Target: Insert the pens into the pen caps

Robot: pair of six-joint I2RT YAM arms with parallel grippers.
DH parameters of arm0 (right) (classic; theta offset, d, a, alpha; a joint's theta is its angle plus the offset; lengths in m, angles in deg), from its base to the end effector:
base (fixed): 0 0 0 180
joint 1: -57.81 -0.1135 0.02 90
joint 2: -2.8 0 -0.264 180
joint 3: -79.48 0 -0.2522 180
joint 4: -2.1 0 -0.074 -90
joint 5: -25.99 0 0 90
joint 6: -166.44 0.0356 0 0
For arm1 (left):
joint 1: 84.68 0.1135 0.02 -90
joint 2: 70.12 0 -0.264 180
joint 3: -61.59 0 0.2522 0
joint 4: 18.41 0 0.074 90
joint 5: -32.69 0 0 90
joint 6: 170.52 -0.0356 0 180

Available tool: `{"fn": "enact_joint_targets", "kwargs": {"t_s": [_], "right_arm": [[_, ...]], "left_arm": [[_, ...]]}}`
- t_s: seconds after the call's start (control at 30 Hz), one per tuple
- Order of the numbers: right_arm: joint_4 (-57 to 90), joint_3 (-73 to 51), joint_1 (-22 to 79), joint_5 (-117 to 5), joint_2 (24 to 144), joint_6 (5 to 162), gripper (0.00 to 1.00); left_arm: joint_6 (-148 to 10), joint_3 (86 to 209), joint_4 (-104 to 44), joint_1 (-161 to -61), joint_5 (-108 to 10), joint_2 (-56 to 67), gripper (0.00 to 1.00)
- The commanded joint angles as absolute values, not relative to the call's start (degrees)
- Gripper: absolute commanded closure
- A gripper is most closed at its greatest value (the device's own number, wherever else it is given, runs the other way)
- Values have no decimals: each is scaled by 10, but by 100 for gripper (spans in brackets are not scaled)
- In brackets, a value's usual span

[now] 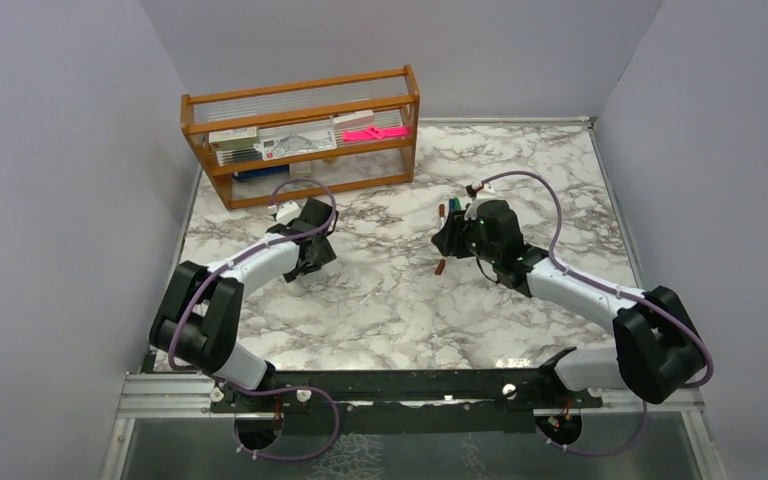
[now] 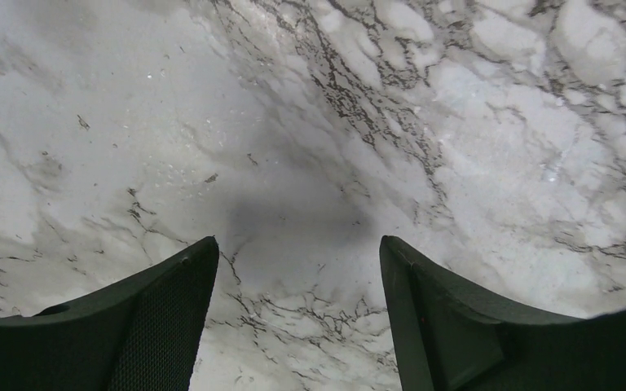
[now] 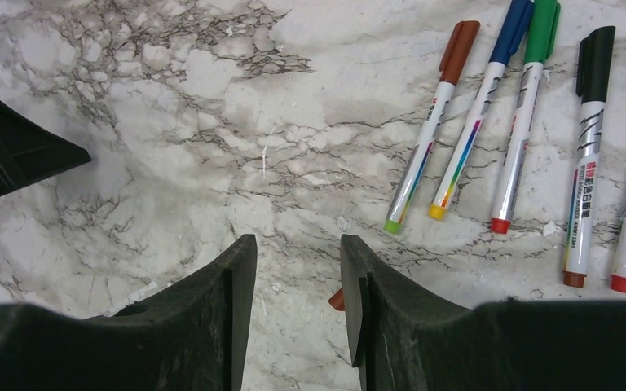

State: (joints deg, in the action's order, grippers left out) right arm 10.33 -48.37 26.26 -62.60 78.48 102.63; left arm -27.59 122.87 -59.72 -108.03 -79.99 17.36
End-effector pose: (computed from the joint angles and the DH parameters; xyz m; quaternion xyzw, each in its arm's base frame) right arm 0.2374 0.1468 0.2109 -0.0468 0.8723 0.2444 0.4209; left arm 0.2584 -0.0966 0.1672 -0.2826 0.9200 0.0336 0.2695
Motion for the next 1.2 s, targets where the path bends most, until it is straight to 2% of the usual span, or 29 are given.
{"fn": "enact_joint_targets", "kwargs": {"t_s": [0.0, 0.2, 0.37, 0.7, 0.77, 0.93, 1.17], "right_arm": [[73, -471, 259, -598, 810, 1013, 58], [69, -442, 259, -569, 852, 1009, 57], [56, -434, 259, -557, 873, 1008, 57], [66, -429, 259, -578, 883, 1005, 58], [94, -417, 259, -598, 888, 1002, 62], [139, -420, 259, -638, 899, 1009, 63], [196, -433, 249, -696, 895, 1027, 49]], "left_arm": [[-299, 1255, -593, -1078, -812, 114, 27], [-355, 1294, -643, -1043, -848, 74, 25], [-384, 1270, -633, -981, -797, 40, 25], [-382, 1256, -578, -973, -717, 72, 24], [-385, 1256, -568, -973, -710, 71, 24], [-384, 1252, -552, -973, -695, 66, 24], [-376, 1229, -521, -975, -684, 53, 25]]}}
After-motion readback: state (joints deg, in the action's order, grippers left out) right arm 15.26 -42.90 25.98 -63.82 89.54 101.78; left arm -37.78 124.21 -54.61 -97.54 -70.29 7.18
